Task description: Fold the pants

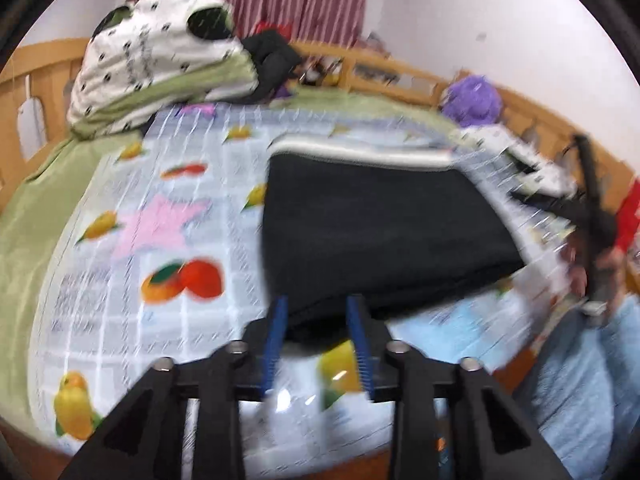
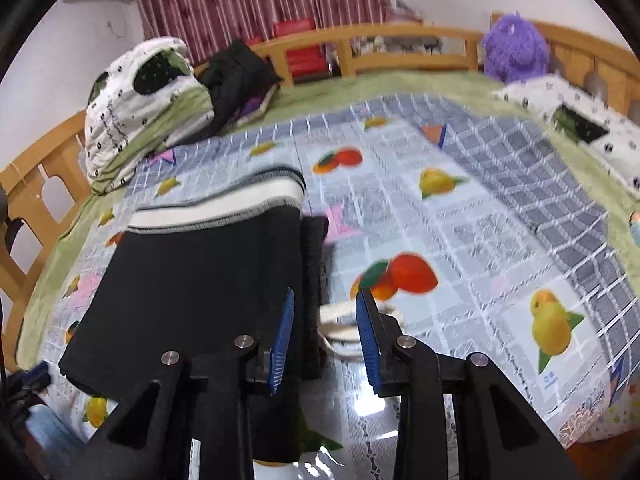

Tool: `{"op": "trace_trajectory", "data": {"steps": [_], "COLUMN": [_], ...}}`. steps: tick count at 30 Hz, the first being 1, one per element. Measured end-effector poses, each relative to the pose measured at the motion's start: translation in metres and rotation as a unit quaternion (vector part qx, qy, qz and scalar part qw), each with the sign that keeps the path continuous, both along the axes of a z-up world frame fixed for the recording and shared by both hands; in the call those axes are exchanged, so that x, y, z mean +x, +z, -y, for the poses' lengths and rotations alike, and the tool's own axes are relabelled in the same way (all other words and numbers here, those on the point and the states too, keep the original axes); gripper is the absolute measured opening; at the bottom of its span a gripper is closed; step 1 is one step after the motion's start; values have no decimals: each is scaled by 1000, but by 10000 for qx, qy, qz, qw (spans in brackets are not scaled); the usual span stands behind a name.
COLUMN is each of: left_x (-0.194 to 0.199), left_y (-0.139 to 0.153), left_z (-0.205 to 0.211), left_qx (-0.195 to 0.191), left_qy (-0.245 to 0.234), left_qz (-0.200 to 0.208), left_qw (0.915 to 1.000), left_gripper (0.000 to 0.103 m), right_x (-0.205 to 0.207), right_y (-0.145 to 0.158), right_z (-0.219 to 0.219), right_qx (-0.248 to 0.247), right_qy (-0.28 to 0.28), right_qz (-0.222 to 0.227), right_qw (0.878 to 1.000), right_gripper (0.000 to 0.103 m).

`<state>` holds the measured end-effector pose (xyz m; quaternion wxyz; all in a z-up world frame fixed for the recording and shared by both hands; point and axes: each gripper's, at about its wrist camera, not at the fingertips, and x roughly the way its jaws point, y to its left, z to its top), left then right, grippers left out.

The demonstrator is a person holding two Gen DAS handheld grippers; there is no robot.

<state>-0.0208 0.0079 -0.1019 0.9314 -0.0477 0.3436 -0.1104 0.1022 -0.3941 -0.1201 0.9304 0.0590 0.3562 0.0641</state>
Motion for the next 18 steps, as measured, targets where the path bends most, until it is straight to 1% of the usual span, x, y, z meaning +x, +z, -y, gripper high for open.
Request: {"op": "trace_trajectory", "data": {"steps": [1,3,5,6,7,8,9,10,11,12,14,15,16,18], "left_x": [7,29,49,59,65,70,72,70,65,59,55,54,53,55], "left_y": [3,7,2,-4,-9,-23,-34,-41,-48,-49,-47,-46,-45,-42], "left_z": [3,18,27,29,30,30,30,30,28,26,22,16,13,3], "left_qx": [-18,207,404,422,412,444,514,550,548,498,338,128,15,-367], "left_qy": [-44,-90,-2,52,89,102,96,95,73,59,18,26,26,17], "left_qz": [34,47,16,-95,-218,-430,-571,-631,-591,-521,-635,-664,-661,-678], "left_qw": [10000,9997,9992,9991,9989,9980,9970,9964,9967,9974,9974,9977,9978,9970], "left_gripper": [38,38,38,38,38,38,38,39,39,39,39,40,40,40], "right_x": [-1,-3,-3,-2,-2,-4,-7,-11,-13,-13,-16,-16,-18,-21], "right_y": [2,1,-7,-14,-25,-35,-39,-41,-41,-42,-46,-45,-42,-34], "right_z": [-5,-18,-29,-36,-44,-50,-53,-55,-54,-50,-42,-38,-35,-27], "right_qx": [-17,-34,-189,-290,-493,-914,-1120,-1251,-1243,-1098,-871,-768,-677,-521], "right_qy": [115,411,497,593,676,616,628,684,714,732,749,778,822,848], "right_qz": [25,-34,-199,-392,-629,-688,-649,-605,-625,-708,-861,-908,-911,-754], "right_qw": [9999,9991,9984,9971,9945,9915,9896,9879,9877,9887,9896,9898,9901,9922], "right_gripper": [32,32,32,32,33,34,37,37,37,37,37,38,38,38]}}
